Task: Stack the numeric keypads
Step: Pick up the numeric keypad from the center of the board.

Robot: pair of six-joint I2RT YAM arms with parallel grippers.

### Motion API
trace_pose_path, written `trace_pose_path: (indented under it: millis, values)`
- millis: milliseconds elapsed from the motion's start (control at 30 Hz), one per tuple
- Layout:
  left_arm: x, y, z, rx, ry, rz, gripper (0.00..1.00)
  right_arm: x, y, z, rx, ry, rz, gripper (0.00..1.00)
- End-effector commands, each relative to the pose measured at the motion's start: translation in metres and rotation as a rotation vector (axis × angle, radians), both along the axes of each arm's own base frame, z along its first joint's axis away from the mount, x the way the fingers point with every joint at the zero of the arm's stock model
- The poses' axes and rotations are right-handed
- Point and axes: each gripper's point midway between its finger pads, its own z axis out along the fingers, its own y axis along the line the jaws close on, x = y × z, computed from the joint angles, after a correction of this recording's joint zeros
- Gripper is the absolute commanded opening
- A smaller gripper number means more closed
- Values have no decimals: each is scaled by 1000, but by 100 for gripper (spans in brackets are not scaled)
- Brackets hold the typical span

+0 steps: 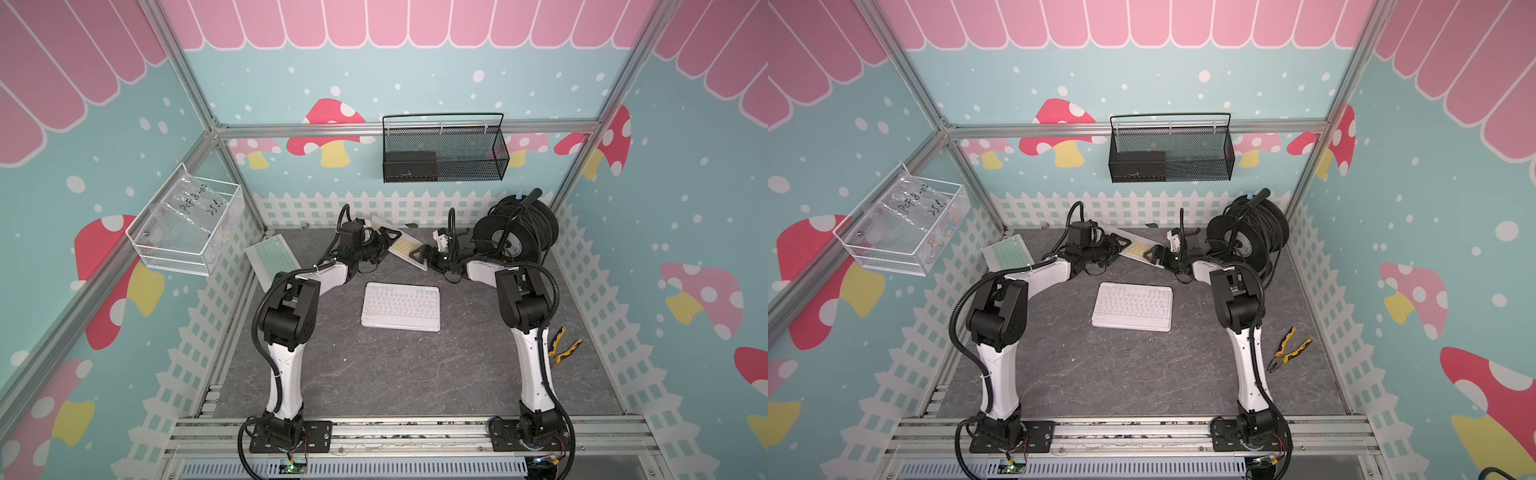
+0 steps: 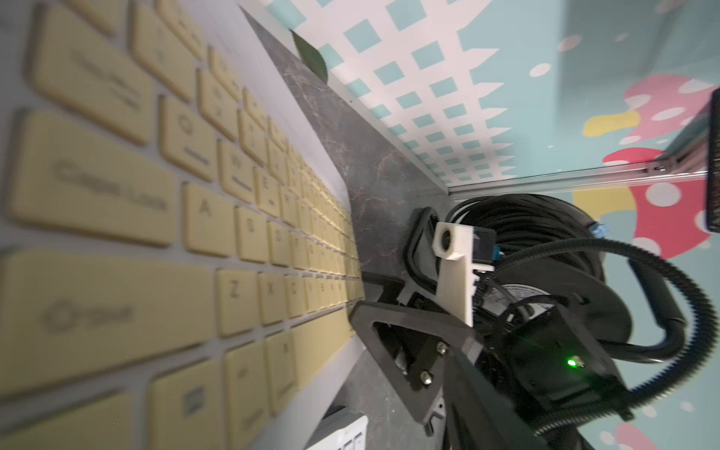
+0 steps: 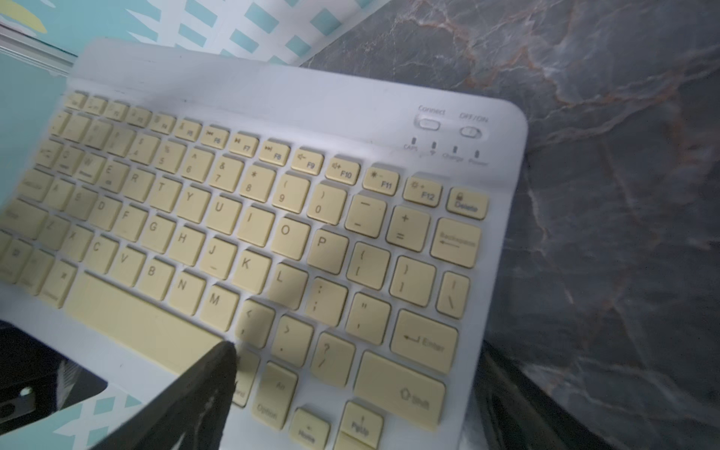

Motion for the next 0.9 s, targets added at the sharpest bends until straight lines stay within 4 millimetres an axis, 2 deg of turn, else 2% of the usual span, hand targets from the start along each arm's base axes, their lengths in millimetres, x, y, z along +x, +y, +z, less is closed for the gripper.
trace_pose_path:
  millis: [0, 133, 300, 500, 733, 867]
  values:
    - [-3, 2, 2, 121, -16, -5, 76, -28, 1, -55, -45, 170, 7, 95]
    - [0, 11, -8, 216, -1, 30, 69, -30, 0, -59, -52, 175, 6, 95]
    - [2, 23, -20, 289, 32, 88, 50, -31, -1, -58, -53, 172, 6, 95]
    - [7, 32, -32, 319, 60, 149, 30, -27, 1, -38, -34, 140, 12, 95]
    - [17, 29, -39, 254, 75, 184, 17, -21, 1, -18, -4, 113, -1, 95]
    - [21, 24, -35, 188, 69, 189, 15, -24, -3, -12, 75, 114, -20, 95]
